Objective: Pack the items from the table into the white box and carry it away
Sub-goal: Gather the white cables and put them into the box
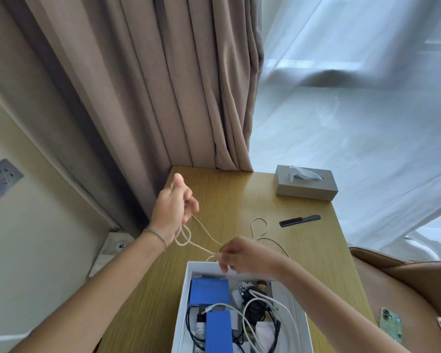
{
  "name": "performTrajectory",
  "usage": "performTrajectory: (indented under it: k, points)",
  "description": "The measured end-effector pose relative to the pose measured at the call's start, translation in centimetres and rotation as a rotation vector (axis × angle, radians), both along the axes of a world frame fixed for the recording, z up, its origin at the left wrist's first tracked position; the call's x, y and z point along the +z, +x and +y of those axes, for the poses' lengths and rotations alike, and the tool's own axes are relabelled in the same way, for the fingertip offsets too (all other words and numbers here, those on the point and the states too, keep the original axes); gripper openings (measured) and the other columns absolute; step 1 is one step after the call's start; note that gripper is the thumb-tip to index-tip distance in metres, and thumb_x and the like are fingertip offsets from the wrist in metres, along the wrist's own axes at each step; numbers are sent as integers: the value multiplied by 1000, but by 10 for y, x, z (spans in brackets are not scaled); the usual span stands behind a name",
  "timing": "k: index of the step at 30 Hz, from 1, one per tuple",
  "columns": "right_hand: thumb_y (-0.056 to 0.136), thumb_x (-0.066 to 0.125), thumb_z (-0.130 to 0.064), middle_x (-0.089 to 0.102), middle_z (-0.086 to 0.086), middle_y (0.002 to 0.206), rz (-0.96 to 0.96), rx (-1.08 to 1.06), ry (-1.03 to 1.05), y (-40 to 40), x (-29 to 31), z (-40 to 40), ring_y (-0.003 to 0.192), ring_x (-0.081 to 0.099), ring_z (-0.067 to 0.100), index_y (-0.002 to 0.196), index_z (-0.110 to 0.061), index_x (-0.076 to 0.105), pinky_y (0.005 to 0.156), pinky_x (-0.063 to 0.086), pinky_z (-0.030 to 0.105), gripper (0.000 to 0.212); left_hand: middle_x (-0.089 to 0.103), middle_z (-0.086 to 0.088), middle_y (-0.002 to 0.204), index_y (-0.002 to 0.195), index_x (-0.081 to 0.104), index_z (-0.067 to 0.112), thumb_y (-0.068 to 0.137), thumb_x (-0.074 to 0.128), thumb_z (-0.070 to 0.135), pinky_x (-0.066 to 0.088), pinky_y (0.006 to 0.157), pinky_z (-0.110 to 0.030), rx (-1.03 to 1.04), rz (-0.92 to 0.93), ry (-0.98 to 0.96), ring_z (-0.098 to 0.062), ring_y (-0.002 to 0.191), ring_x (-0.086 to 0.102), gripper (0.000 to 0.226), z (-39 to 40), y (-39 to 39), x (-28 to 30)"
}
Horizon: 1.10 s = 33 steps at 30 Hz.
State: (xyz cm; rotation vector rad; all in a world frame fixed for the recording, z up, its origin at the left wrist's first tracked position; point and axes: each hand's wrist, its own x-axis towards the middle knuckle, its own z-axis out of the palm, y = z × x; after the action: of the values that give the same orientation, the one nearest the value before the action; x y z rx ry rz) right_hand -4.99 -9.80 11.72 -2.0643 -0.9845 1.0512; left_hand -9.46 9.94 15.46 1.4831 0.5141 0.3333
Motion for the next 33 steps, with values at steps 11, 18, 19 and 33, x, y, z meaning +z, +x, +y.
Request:
performTrajectory:
  k: [11, 18, 19, 33]
  points:
    - [106, 49, -23, 39, 2, 63, 355, -435, 595, 25, 37, 8, 53, 34, 11, 77, -10, 53, 51, 34, 20, 32, 39, 8, 53, 74, 68, 13, 91, 51, 65, 28, 48, -27, -667, 57, 302, -11, 47, 31, 57, -35, -17, -17]
    - [107, 45, -24, 49, -10, 57, 409, -400, 350, -17, -16, 12, 54, 42, 12, 77, -13, 55, 55, 42, 22, 33, 71, 5, 64, 75, 74, 11, 105, 33, 48, 39, 42, -25, 35, 23, 311, -9, 44, 50, 62, -18, -9, -19]
    - [107, 46, -26, 49, -7, 59, 378, -327, 242, -25, -25, 12, 55, 44, 12, 76, -14, 55, 58, 43, 25, 35, 73, -1, 66, 73, 72, 10, 105, 33, 48, 45, 47, -27, 63, 31, 171, -15, 51, 58, 63, -15, -6, -18]
    - [104, 52, -23, 40, -5, 61, 552, -553, 588, 16, 23, 3, 55, 36, 11, 80, -13, 56, 55, 36, 23, 26, 53, 2, 54, 74, 66, 17, 78, 45, 81, 39, 52, -31, -531, 97, 520, -14, 48, 47, 69, -47, -32, -34]
